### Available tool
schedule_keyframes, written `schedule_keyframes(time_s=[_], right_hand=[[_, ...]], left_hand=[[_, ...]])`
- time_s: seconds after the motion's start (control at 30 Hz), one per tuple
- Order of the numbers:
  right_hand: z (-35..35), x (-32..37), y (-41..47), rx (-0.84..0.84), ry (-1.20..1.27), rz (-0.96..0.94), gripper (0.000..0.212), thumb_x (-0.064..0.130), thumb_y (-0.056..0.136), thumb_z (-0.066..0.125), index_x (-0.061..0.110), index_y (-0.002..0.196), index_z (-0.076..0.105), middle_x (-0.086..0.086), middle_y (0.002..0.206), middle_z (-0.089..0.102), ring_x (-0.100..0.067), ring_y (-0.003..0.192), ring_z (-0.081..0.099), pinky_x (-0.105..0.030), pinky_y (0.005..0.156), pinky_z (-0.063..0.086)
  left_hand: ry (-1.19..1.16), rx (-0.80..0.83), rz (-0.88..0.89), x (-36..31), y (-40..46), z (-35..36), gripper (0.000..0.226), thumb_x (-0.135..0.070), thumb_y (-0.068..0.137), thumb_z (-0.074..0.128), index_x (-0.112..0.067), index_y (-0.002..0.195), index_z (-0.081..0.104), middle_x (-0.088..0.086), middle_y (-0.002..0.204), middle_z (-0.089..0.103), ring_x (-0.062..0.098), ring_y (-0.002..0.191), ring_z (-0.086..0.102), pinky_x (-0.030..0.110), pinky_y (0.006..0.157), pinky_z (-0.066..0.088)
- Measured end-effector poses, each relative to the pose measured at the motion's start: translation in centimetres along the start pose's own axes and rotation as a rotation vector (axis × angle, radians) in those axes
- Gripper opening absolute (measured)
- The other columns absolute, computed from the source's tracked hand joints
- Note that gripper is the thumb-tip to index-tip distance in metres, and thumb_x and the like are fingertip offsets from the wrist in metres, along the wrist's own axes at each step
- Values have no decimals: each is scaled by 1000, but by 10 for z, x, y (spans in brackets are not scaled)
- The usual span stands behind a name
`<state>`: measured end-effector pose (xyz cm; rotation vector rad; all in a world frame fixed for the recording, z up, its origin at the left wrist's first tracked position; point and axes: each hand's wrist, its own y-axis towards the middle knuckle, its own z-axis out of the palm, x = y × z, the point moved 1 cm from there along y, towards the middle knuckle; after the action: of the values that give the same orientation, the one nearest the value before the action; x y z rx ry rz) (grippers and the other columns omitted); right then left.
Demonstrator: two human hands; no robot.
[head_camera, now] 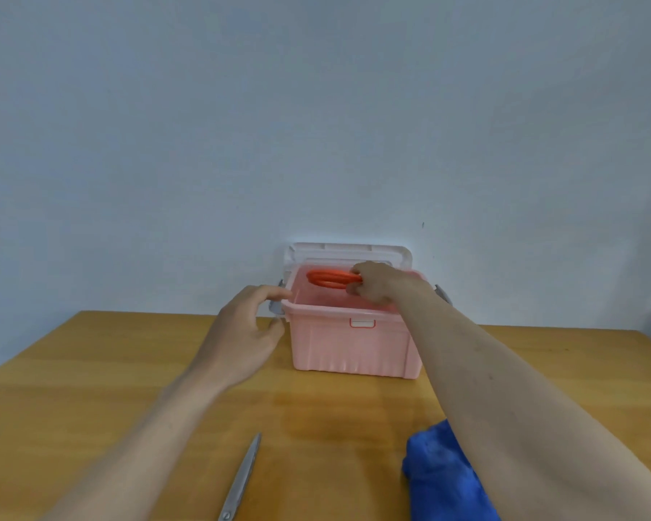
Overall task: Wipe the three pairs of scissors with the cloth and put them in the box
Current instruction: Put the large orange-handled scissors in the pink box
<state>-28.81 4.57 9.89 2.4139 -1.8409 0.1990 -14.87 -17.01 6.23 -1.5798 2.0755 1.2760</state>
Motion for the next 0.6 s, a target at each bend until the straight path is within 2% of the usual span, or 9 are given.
schedule_keyframes(time_s=[0.03,0.1,0.17,0.23,0.3,0.4,0.5,0.6], right_hand=[[2,0,3,46,-36,16,28,23,96,50,17,122,59,-6,115,64,-25,97,59,-33,79,44],[5,2,8,161,-103,43,39,16,89,48,20,127,59,-3,120,62,-27,105,59,-37,88,49],[7,7,14,274,-166,39,43,18,84,47,22,125,58,-4,125,61,-29,107,58,-45,96,49],[9,11,19,350,-206,39,41,27,83,52,23,123,58,-6,123,61,-28,105,58,-48,97,48],[13,11,21,394,-154,56,43,31,83,57,21,125,60,-6,123,61,-28,107,59,-46,97,49],[21,9,26,503,-29,95,42,26,86,59,19,127,62,-8,127,63,-28,111,62,-41,94,51],[22,10,27,517,-50,91,44,29,89,57,30,132,60,-2,131,61,-28,115,60,-44,98,49],[23,7,31,461,-142,69,47,38,83,60,41,130,59,2,133,58,-28,116,57,-49,101,47]], left_hand=[[3,9,-5,3,2,2,40,-9,90,55,-30,124,58,-18,127,54,-3,122,45,14,97,32],[13,25,-12,6,4,6,40,-10,91,55,-31,125,57,-18,127,53,-4,120,44,9,92,31],[24,37,-17,11,6,10,40,-10,90,55,-32,123,57,-18,126,52,-4,118,44,6,87,31],[32,57,-25,14,7,12,39,-9,90,55,-32,121,58,-17,126,52,-3,119,45,6,86,32],[35,68,-37,17,6,12,39,-9,90,54,-33,119,59,-18,125,51,-2,118,45,6,86,32],[31,78,-49,22,5,11,39,-6,90,51,-34,115,61,-17,123,51,-3,115,46,4,84,33],[31,95,-58,25,3,11,38,-7,91,51,-36,115,60,-18,124,51,-3,116,46,4,84,31],[26,121,-74,25,0,14,37,-8,92,52,-36,115,59,-17,126,49,0,119,45,11,88,32]])
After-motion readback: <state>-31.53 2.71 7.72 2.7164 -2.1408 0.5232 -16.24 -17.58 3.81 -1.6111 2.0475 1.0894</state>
